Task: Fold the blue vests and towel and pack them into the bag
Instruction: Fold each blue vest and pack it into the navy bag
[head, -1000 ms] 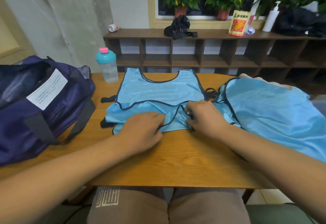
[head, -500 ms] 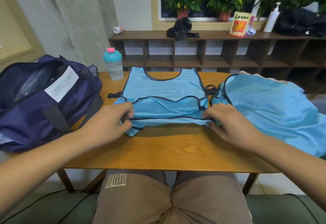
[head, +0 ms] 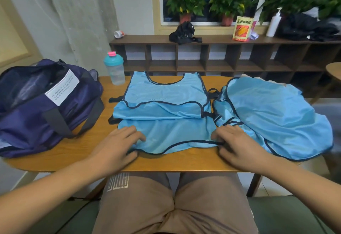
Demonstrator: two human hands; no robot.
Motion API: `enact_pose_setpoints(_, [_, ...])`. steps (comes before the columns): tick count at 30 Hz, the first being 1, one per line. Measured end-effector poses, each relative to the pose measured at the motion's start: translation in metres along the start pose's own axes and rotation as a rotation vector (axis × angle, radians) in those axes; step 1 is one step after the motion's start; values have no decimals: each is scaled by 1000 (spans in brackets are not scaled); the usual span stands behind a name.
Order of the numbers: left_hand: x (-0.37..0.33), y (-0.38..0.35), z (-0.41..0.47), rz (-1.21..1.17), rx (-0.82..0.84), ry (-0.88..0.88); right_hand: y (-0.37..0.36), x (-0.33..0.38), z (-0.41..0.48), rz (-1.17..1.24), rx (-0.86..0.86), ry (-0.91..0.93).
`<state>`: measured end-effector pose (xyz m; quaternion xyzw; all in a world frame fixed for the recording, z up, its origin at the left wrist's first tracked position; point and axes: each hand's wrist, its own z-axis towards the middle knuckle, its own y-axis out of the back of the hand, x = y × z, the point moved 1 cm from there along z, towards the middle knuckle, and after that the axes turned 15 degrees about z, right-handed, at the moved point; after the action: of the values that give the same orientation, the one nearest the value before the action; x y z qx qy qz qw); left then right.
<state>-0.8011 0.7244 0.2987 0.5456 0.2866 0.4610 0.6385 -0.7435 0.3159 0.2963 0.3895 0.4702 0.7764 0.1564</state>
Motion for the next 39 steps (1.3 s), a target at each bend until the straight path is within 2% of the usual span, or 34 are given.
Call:
enact_pose_setpoints(4, [10, 3, -4, 51, -52, 90, 10, -3, -9, -88, 37, -4])
enact_pose_setpoints(8, [18, 9, -10, 40, -170, 85, 8, 1, -6, -146, 43, -3])
enact_pose_setpoints(11, [18, 20, -13, -12, -266, 97, 0, 7, -1, -119, 75, 71])
enact_pose_setpoints(14, [21, 22, -16, -101, -296, 133, -4, 9, 4, -55, 98, 108])
enact_pose_setpoints(17, [26, 25, -21, -143, -280, 133, 1, 5, 3, -36, 84, 117])
enact_pose_setpoints(20, [30, 29, -24, 15, -270, 77, 12, 2, -2, 19, 77, 67])
enact_pose_setpoints(25, [43, 16, -23, -49, -37, 189, 14, 1, -7, -21, 148, 55])
enact_pose_setpoints(28, [51, 11, -27, -54, -26, 105, 13, 6, -4, -38, 170, 45])
enact_pose_setpoints(34, [55, 36, -36, 17, -165, -43, 14, 13, 2, 19, 228, 20])
enact_pose_setpoints(37, [54, 35, -42, -7, -72, -109, 16, 17, 2, -5, 247, 16])
enact_pose_setpoints(39, [52, 29, -46, -94, 25, -83, 18, 19, 4, -1, 236, 9])
